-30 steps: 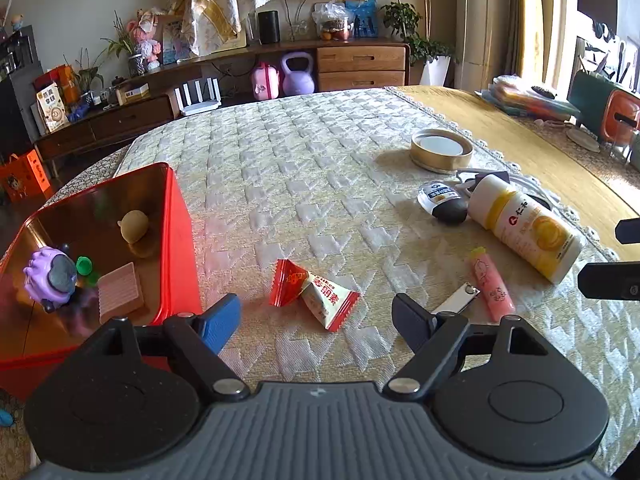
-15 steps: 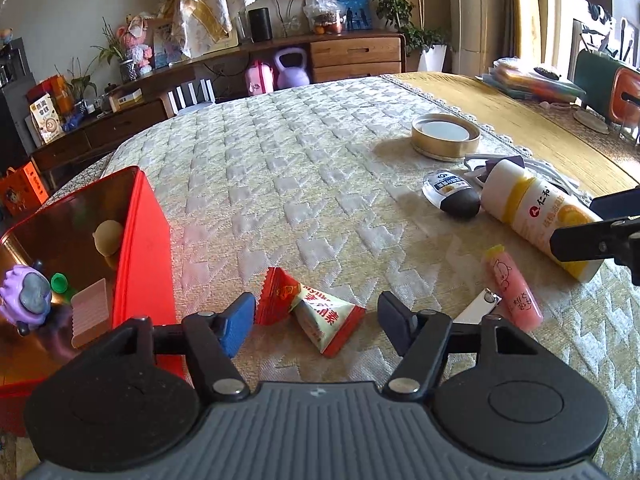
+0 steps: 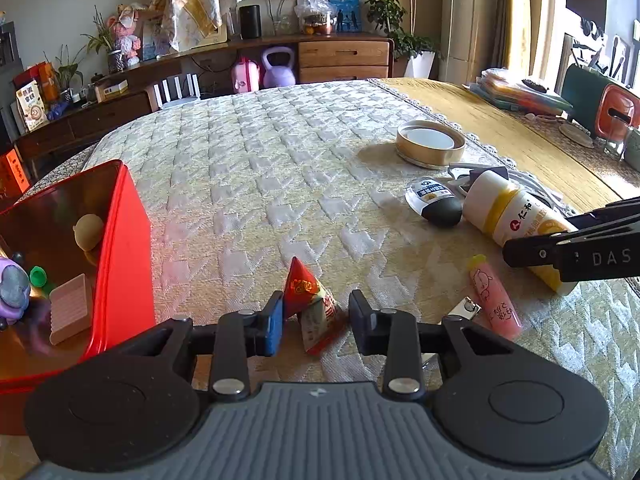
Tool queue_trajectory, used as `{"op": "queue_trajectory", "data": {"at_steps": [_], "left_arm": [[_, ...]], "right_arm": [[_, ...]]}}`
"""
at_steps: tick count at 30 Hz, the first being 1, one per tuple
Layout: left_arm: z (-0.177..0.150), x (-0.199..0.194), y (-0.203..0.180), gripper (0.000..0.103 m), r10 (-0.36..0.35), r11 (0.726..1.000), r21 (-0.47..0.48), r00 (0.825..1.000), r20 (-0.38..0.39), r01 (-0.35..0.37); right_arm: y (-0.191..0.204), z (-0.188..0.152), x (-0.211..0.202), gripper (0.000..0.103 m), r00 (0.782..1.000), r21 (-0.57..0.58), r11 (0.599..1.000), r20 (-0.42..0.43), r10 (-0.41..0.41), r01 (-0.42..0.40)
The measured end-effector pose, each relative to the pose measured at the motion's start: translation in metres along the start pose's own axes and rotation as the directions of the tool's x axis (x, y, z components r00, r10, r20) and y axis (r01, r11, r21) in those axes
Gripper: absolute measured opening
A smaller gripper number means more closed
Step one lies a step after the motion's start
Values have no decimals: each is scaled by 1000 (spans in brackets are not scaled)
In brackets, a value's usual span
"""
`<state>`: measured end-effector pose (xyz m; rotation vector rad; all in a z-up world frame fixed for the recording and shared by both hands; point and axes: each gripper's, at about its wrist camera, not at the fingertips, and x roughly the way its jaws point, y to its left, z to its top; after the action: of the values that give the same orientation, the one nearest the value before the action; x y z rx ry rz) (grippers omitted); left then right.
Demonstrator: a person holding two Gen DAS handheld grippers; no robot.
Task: Organize rigid objects
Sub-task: 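Grasp red candy packet with left tool while right tool grasps white supplement bottle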
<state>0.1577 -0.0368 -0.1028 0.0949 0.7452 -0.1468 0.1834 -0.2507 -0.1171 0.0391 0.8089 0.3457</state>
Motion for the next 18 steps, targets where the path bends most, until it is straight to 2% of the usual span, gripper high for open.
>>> {"op": "queue_trajectory", "data": {"at_steps": [5, 11, 18], "left_arm": [[0, -1, 1, 31, -7, 1000, 7, 1000, -7, 7], [3, -7, 4, 23, -23, 1000, -10, 1000, -8, 23], [2, -18, 3, 22, -38, 999, -7, 999, -3, 38]], "right_arm": [[2, -1, -2, 47, 1000, 9, 1000, -1, -23, 23], [6, -1, -15, 45, 999, 18, 999, 19, -38, 37], [16, -3, -37, 44, 999, 20, 999, 42, -29, 28]]}}
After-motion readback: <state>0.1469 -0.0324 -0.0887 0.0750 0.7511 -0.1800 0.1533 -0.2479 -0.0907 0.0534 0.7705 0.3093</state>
